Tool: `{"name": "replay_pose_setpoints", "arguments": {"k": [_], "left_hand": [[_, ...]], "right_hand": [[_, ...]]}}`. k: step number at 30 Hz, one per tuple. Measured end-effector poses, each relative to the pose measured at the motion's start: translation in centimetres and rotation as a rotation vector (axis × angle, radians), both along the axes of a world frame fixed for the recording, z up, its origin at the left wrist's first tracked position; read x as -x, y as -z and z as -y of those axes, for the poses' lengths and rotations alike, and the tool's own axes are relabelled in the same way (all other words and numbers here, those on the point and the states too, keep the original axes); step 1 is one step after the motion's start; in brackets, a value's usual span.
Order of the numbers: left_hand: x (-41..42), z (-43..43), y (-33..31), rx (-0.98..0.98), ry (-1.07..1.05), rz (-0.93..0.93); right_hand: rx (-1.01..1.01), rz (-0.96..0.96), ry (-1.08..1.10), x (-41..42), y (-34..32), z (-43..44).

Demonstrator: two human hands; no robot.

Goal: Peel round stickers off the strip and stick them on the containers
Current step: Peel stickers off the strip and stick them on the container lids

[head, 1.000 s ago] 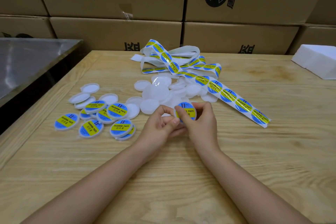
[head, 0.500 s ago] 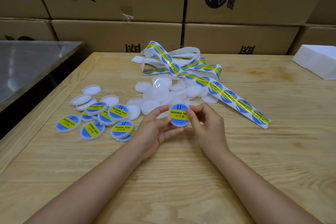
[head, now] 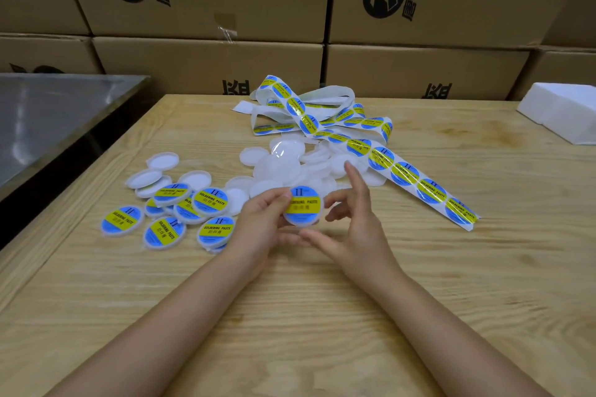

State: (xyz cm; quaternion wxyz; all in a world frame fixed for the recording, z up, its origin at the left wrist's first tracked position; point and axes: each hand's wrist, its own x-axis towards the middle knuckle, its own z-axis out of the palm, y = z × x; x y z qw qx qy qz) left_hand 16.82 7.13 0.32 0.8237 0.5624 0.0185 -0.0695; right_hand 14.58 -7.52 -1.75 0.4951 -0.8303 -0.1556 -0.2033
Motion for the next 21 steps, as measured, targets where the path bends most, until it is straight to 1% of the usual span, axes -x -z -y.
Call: {"name": "replay_pose_setpoints", "arguments": {"k": [1,2,4,6,8,10,12,15,18,21], "left_hand": [[-0.1,-0.2,-0.1,-0.039,-0.066,0.034],[-0.4,-0.7,-0.2,-0.123,-0.138,0.113],[-1.3,-2.1,-0.3,-0.391,-0.291,0.344],[-2.2,-3.9,-0.7,-0.61,-0.443,0.514],[-3.2,-6.0,-1.1,-0.747,-0.586,0.566],[-4.1,-8.2,-1.0,-0.847,-0.693,0.518],[-4.7,-10.2,-0.5,-0.942,-0.772,0.395],[-5.1,-12.0,0.8,-1.096,-0.835,0.234],[-5.5,-12.9,1.5,-1.153,-0.85,0.155],[-5.8,-12.9,1.5,-1.259,-0.88,0.105]], "right_hand": [[-0.006,0.001,0.02,0.0,-0.1,0.3],[-0.038,0.014,0.064,-0.2,-0.1,0.8],[-0.119,0.028,0.195,-0.9,-0.5,2.2],[-0.062,0.047,0.369,-1.8,-0.8,4.4],[0.069,0.068,0.55,-2.7,-0.9,7.3],[0.205,0.026,0.689,-3.4,-0.7,10.4],[0.264,-0.067,0.763,-3.8,-0.2,12.6],[0.261,-0.195,0.777,-4.1,0.6,13.8],[0.233,-0.295,0.746,-4.2,1.1,13.8],[0.175,-0.321,0.772,-4.0,1.0,13.8]]}}
